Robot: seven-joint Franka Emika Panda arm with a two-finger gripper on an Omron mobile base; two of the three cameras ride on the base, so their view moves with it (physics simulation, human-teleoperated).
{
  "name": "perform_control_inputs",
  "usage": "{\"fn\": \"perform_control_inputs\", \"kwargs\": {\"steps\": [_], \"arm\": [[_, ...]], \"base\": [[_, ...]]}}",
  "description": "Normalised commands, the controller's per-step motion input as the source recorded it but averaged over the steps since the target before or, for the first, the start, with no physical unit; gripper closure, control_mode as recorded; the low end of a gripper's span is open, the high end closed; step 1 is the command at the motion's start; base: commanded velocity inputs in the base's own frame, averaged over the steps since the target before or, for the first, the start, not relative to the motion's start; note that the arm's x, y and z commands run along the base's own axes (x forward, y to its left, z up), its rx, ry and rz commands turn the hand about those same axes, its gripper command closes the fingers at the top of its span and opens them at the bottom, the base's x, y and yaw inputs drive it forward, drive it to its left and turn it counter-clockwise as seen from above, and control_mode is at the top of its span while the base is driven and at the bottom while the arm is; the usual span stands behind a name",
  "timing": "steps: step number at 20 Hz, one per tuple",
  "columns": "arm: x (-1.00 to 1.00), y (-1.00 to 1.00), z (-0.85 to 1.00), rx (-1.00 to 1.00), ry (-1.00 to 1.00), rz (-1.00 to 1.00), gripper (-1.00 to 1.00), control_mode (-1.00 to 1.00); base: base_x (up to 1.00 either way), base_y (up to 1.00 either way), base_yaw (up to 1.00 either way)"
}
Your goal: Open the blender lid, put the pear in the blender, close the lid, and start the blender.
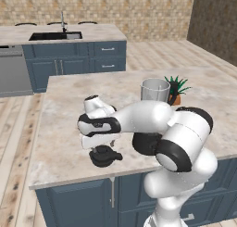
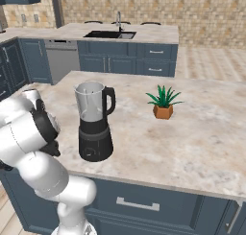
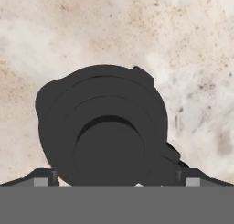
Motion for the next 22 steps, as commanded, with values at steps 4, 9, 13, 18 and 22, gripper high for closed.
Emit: {"fn": "perform_control_inputs", "kwargs": {"steps": [4,9,13,18,22], "arm": [[0.17,0.13,-0.12,0.00,-0.02,0.01,-1.00,-1.00],[0.00,0.00,-0.13,0.00,-0.04,0.00,-1.00,-1.00],[-0.13,-0.21,-0.06,0.03,-0.10,0.00,-1.00,-1.00],[-0.12,-0.23,0.00,0.04,-0.12,0.00,-1.00,-1.00],[-0.05,-0.07,-0.08,0.03,-0.06,0.00,-1.00,-1.00]], "base": [[0.00,0.00,0.00],[0.00,0.00,0.00],[0.00,0.00,0.00],[0.00,0.00,0.00],[0.00,0.00,0.00]]}}
